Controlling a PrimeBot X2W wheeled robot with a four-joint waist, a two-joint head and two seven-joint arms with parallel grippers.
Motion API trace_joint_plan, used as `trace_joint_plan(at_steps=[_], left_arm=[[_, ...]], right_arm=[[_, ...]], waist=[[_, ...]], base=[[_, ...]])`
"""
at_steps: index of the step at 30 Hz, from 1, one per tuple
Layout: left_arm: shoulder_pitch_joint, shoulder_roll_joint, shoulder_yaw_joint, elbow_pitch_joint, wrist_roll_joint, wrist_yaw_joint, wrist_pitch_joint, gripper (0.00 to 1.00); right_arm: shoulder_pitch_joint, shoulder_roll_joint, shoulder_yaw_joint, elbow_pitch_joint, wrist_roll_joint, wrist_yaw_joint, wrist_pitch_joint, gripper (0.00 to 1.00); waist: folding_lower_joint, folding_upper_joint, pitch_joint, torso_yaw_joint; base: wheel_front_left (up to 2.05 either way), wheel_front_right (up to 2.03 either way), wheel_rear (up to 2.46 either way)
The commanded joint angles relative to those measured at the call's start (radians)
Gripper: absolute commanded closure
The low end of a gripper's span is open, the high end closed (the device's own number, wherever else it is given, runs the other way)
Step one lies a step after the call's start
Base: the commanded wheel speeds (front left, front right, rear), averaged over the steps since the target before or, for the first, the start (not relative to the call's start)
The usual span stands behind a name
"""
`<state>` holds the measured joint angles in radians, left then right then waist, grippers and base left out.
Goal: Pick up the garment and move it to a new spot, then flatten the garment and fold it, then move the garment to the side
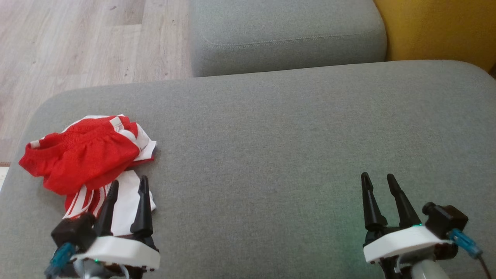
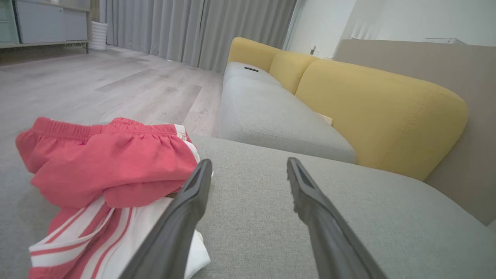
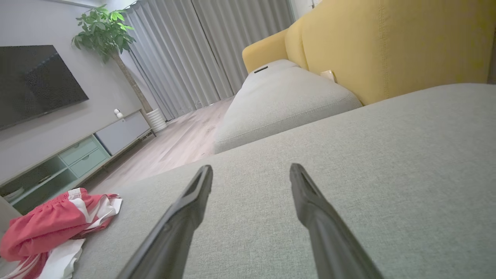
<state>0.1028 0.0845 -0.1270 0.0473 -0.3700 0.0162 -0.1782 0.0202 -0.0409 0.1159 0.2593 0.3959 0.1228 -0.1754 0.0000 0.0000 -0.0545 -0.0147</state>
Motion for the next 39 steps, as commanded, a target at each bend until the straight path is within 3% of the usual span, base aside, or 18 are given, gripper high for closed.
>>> trace_joint_plan(at_steps=[1, 24, 39], left_arm=[[-0.023, 0.005, 0.017, -0.044, 0.035, -0.005, -0.015, 0.0], [0.005, -0.028, 0.052, -0.069, 0.283, -0.061, -0.082, 0.0], [0.007, -0.034, 0.066, -0.036, 0.292, -0.081, -0.084, 0.0]], right_arm=[[-0.05, -0.008, 0.018, -0.033, -0.034, 0.006, -0.017, 0.0], [-0.049, -0.009, 0.054, -0.04, -0.283, 0.008, -0.085, 0.0], [-0.046, -0.009, 0.051, -0.025, -0.278, 0.008, -0.086, 0.0]], waist=[[0.0, 0.0, 0.0, -0.001], [0.0, 0.0, -0.017, -0.004], [0.0, 0.0, -0.019, 0.002]], base=[[0.0, 0.0, 0.0], [0.0, 0.0, 0.0], [0.0, 0.0, 0.0]])
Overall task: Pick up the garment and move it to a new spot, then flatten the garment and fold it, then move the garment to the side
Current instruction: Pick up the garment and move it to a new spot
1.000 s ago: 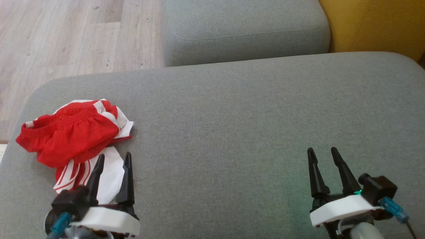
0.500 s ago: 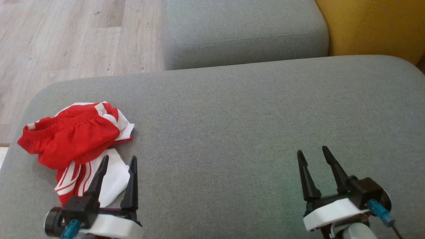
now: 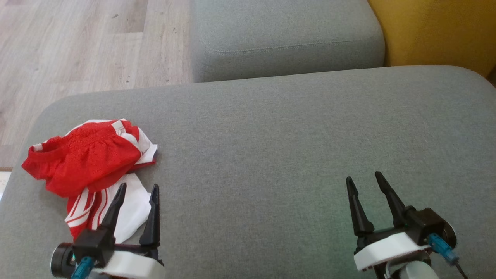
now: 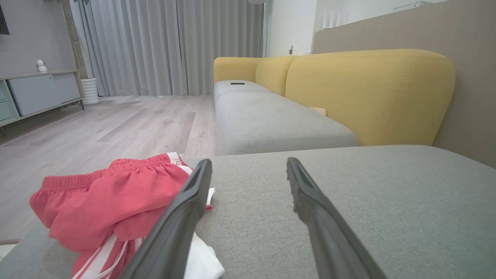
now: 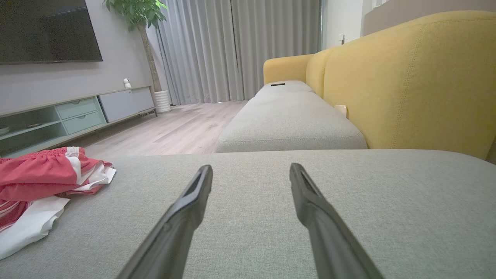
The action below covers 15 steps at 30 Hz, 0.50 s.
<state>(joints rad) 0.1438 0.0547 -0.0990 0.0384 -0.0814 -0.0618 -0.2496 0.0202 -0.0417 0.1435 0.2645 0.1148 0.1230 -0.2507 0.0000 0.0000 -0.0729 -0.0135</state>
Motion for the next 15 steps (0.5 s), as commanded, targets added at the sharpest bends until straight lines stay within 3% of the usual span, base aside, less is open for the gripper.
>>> trace_joint_plan(at_steps=[1, 7, 15], left_arm=[[-0.035, -0.004, 0.038, -0.027, 0.002, -0.002, -0.012, 0.0], [-0.039, -0.004, 0.04, -0.04, -0.009, 0.015, -0.012, 0.0], [-0.03, -0.004, 0.044, -0.065, -0.01, 0.034, -0.012, 0.0]], right_arm=[[-0.045, -0.009, 0.023, -0.03, 0.003, 0.008, -0.011, 0.0], [-0.034, -0.009, 0.025, -0.027, 0.001, 0.008, -0.011, 0.0], [-0.022, -0.009, 0.023, -0.032, 0.001, 0.008, -0.011, 0.0]], waist=[[0.0, 0.0, 0.0, 0.002], [0.0, 0.0, -0.001, 0.031], [0.0, 0.0, 0.004, 0.136]], base=[[0.0, 0.0, 0.0], [0.0, 0.0, 0.0], [0.0, 0.0, 0.0]])
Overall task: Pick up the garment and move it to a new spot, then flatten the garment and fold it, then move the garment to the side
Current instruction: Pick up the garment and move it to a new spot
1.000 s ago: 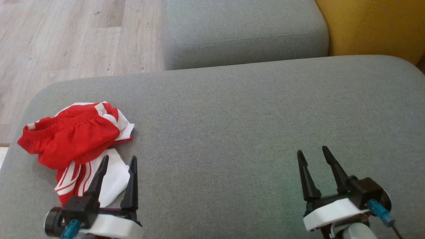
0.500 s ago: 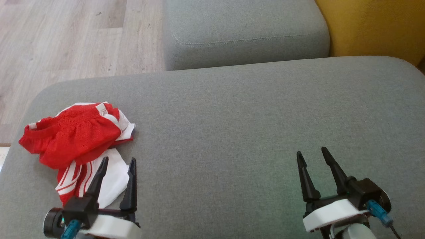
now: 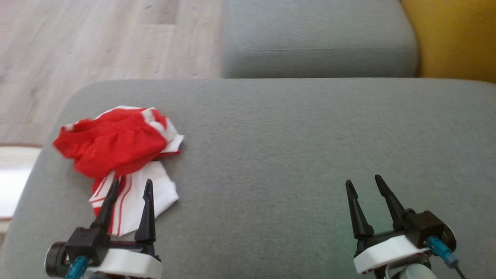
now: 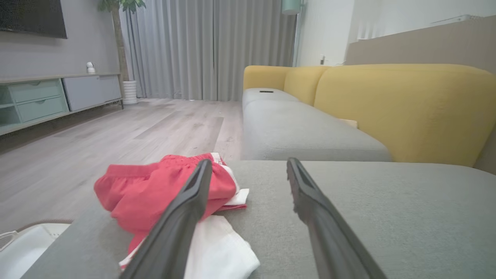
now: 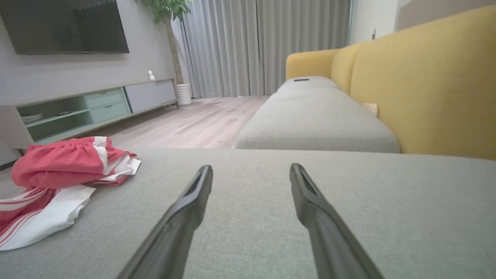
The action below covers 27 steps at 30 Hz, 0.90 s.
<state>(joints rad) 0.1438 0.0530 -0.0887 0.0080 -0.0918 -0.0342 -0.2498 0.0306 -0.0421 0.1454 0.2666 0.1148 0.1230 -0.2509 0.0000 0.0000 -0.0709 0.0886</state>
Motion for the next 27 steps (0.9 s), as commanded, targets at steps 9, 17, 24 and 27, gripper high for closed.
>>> trace_joint_plan(at_steps=[9, 17, 24, 27], left_arm=[[-0.014, -0.003, 0.065, -0.039, 0.018, 0.007, -0.012, 0.0], [-0.003, -0.003, 0.099, -0.042, 0.022, -0.008, -0.012, 0.0], [0.009, -0.003, 0.119, -0.038, 0.023, -0.019, -0.012, 0.0], [0.012, -0.003, 0.127, -0.044, 0.021, -0.019, -0.012, 0.0]], right_arm=[[-0.02, -0.008, 0.027, -0.034, 0.02, 0.008, -0.011, 0.0], [-0.019, -0.008, 0.025, -0.035, 0.029, 0.008, -0.011, 0.0], [-0.001, -0.008, 0.009, -0.031, 0.037, 0.008, -0.011, 0.0], [-0.003, -0.008, 0.009, -0.029, 0.032, 0.008, -0.011, 0.0]], waist=[[0.0, 0.0, -0.001, 0.184], [0.0, 0.0, -0.008, 0.295], [0.0, 0.0, -0.011, 0.359], [0.0, 0.0, 0.001, 0.37]], base=[[0.0, 0.0, 0.0], [0.0, 0.0, 0.0], [0.0, 0.0, 0.0], [0.0, 0.0, 0.0]])
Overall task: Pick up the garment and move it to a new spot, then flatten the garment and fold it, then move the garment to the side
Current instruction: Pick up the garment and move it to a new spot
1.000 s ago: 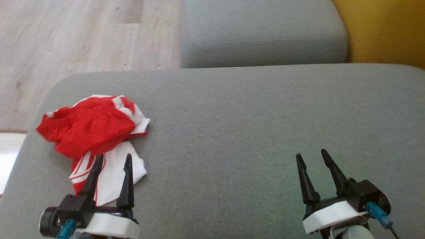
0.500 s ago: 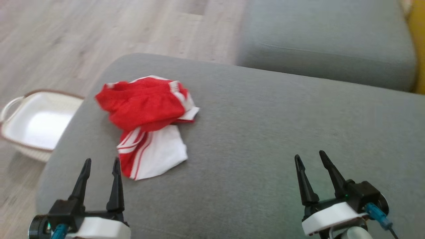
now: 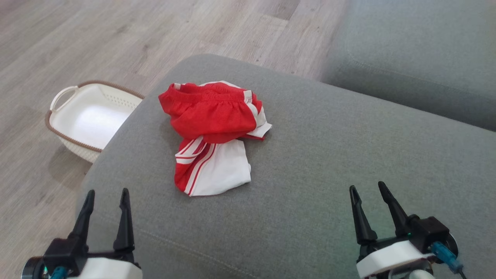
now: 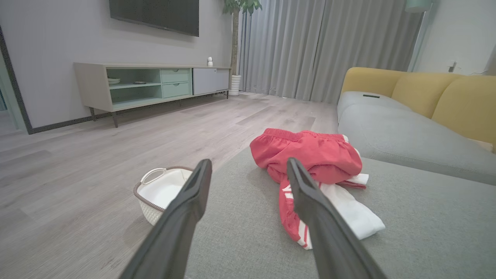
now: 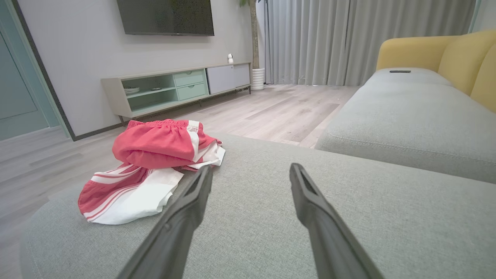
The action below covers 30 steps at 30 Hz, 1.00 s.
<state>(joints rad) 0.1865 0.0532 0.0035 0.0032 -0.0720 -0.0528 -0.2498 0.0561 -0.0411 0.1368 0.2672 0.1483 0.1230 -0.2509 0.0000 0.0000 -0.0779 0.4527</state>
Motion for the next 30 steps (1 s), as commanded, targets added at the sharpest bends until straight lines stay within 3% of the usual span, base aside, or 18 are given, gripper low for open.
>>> trace_joint_plan(at_steps=[1, 10, 19, 26, 27, 30], left_arm=[[-0.032, -0.003, 0.038, -0.04, 0.001, -0.002, -0.012, 0.0], [-0.067, -0.003, 0.036, -0.043, -0.007, -0.029, -0.012, 0.0], [-0.365, 0.03, 0.02, -0.123, 0.033, -0.057, -0.012, 0.0], [-0.751, 0.101, -0.056, 0.15, 0.041, -0.072, 0.009, 0.0], [-0.876, 0.101, -0.071, 0.259, 0.029, -0.074, 0.048, 0.0], [-1.037, 0.09, -0.076, 0.47, -0.002, -0.075, 0.174, 0.0]], right_arm=[[-0.029, -0.009, 0.017, -0.03, -0.004, 0.008, -0.011, 0.0], [-0.025, -0.009, -0.007, -0.036, -0.032, 0.008, -0.011, 0.0], [-0.091, -0.044, -0.06, -0.064, -0.118, 0.008, -0.011, 0.0], [-0.136, -0.111, -0.078, -0.092, -0.123, 0.008, -0.011, 0.0], [-0.15, -0.132, -0.085, -0.103, -0.123, 0.008, -0.011, 0.0], [-0.171, -0.168, -0.087, -0.124, -0.122, 0.008, -0.011, 0.0]], waist=[[0.0, 0.0, 0.011, 0.009], [0.0, 0.0, 0.067, 0.02], [0.0, 0.0, 0.248, -0.02], [0.0, 0.0, 0.351, -0.057], [0.0, 0.0, 0.383, -0.067], [0.0, 0.0, 0.431, -0.08]], base=[[0.0, 0.0, 0.0], [0.0, 0.0, 0.0], [0.0, 0.0, 0.0], [0.0, 0.0, 0.0], [0.0, 0.0, 0.0], [0.0, 0.0, 0.0]])
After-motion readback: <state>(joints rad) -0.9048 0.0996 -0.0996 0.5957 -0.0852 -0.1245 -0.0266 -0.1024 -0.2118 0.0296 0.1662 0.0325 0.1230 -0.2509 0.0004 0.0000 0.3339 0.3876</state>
